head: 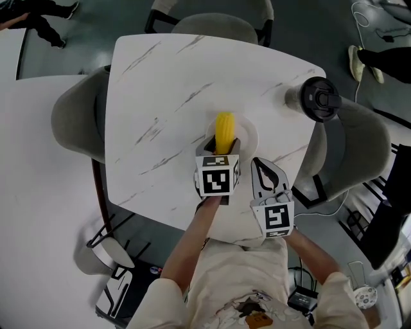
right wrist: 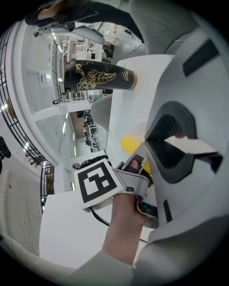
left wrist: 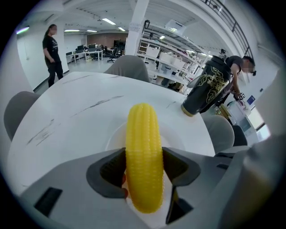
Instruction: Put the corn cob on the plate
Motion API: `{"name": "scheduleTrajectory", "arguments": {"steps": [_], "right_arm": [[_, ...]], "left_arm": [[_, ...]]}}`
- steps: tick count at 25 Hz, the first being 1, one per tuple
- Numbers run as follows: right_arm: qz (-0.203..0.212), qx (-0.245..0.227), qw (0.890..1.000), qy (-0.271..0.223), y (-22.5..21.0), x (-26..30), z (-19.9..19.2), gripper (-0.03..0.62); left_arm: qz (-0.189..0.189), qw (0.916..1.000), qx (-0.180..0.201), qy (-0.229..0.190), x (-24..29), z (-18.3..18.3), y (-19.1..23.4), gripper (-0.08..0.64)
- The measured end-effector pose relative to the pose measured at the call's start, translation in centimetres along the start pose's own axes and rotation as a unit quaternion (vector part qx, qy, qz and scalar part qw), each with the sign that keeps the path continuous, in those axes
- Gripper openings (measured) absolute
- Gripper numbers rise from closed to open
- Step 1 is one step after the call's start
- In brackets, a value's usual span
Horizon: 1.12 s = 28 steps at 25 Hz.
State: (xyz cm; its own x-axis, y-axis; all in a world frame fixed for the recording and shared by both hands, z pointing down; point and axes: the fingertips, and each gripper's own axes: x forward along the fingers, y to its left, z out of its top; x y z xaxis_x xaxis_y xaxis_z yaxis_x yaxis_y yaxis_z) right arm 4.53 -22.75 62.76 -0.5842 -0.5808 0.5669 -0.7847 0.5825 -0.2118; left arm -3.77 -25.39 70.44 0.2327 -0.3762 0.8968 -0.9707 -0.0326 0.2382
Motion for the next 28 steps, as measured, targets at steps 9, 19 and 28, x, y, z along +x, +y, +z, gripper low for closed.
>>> {"name": "scheduleTrajectory", "arguments": {"steps": [9, 19, 28], "right_arm": [[-0.008, -0.010, 1.000, -0.005, -0.6, -0.7, 0.6, -0.003], [-0.018, -0.028, 0.999, -0.030, 0.5, -1.8, 2.3, -0.003], [-0.034, -0.020, 0.998, -0.047, 2.3, -3.8, 3.1, -0.003]], "left_arm": [[-0.021, 0.9989, 0.015, -0.038, -1.5, 2.1, -0.9, 0.255], [-0.007, 0.9968, 0.005, -0.080, -4.8, 2.1, -0.6, 0.254], [-0.008, 0.9940, 0.017, -0.107, -8.7, 0.4, -0.7, 0.159]]}}
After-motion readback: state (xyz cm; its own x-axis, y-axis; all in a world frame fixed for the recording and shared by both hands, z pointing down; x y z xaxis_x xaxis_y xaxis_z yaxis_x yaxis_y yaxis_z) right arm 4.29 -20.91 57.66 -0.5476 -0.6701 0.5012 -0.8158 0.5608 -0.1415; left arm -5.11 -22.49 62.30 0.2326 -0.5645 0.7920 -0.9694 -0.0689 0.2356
